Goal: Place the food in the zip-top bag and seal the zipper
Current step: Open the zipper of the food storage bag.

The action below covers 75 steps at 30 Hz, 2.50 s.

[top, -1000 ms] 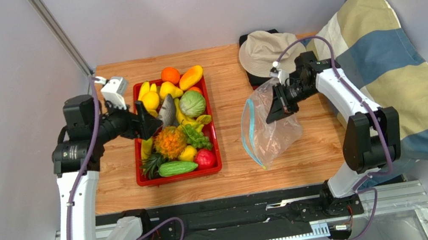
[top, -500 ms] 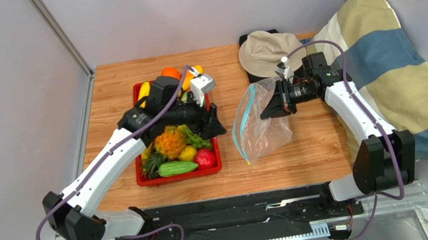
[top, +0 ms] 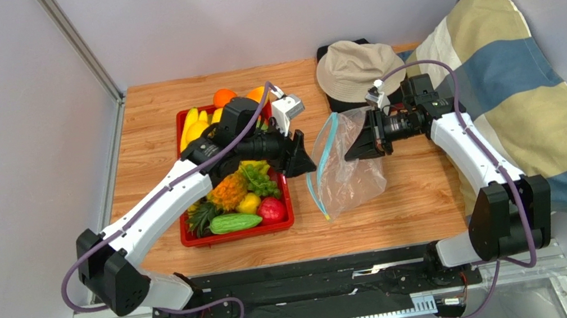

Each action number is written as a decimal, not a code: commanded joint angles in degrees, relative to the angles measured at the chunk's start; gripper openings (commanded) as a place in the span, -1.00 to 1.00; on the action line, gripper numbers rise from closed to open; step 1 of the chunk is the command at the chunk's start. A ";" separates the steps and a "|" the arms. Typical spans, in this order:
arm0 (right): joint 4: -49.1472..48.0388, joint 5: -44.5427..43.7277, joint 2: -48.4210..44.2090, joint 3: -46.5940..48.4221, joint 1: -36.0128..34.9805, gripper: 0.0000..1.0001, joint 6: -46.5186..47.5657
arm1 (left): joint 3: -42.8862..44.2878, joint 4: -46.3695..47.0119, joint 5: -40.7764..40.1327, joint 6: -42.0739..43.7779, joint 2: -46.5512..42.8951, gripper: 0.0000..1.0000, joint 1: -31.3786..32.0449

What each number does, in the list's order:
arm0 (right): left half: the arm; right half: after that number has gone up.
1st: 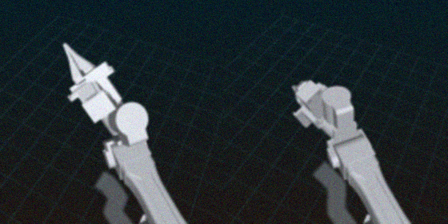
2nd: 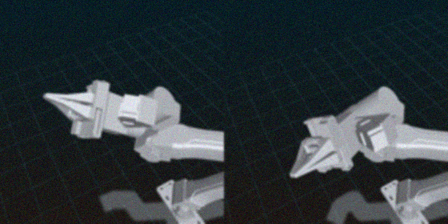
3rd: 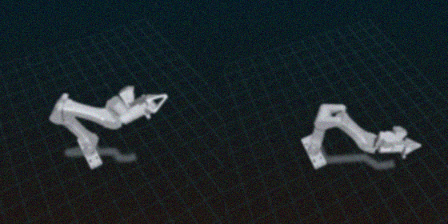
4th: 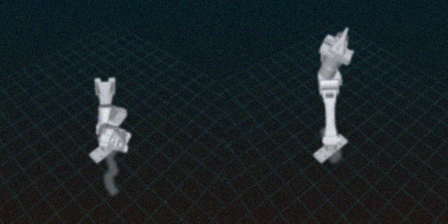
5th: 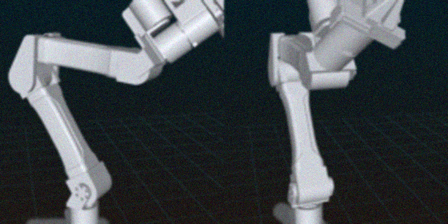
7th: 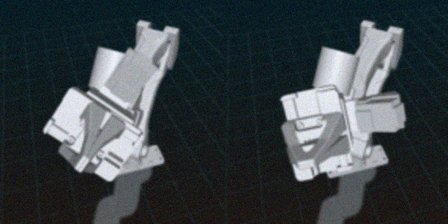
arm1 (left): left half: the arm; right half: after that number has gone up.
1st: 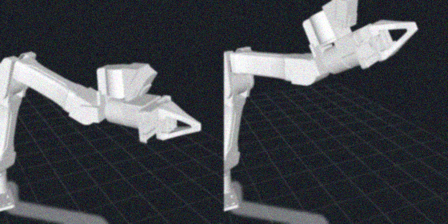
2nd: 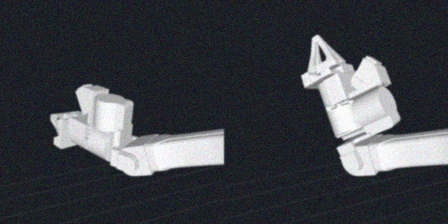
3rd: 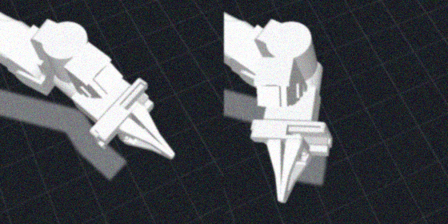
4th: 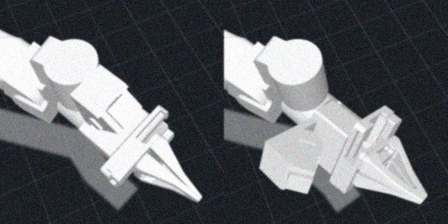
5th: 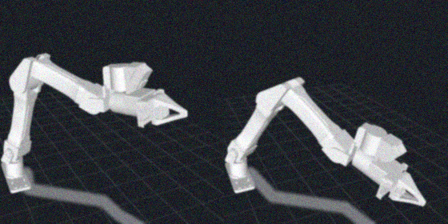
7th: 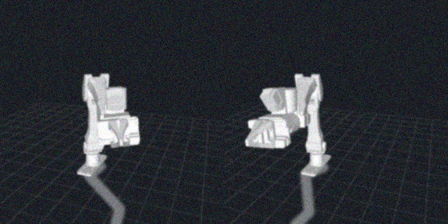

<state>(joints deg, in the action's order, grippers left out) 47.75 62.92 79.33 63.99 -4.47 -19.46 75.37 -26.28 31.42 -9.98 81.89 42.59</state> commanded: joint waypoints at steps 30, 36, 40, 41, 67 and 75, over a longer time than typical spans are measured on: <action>14.03 -4.64 7.52 13.97 4.03 0.36 19.19 | -7.61 24.08 10.60 -27.37 2.75 -1.00 -4.35; 1.58 -11.31 -4.78 10.65 2.65 0.47 7.53 | -7.35 24.35 9.19 -29.22 4.77 -1.00 -4.36; -4.77 -16.67 -8.14 9.22 -1.50 0.30 5.57 | -7.08 25.57 9.97 -31.06 5.30 -1.00 -4.36; -2.33 -17.64 -8.05 9.57 -2.29 0.30 7.75 | -7.52 27.49 10.24 -31.50 5.04 -1.00 -4.36; -12.33 -61.04 -6.38 11.95 -19.26 0.16 -1.37 | 0.91 18.99 5.50 -25.71 9.08 -1.00 -0.67; -10.75 -63.79 -2.43 17.22 -19.26 0.14 -4.87 | 4.43 10.65 -4.60 -17.63 9.25 -1.00 3.64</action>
<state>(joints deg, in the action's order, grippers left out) 38.09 2.76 76.38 76.40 -23.55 -21.39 76.36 -11.07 33.23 -33.10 91.15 44.01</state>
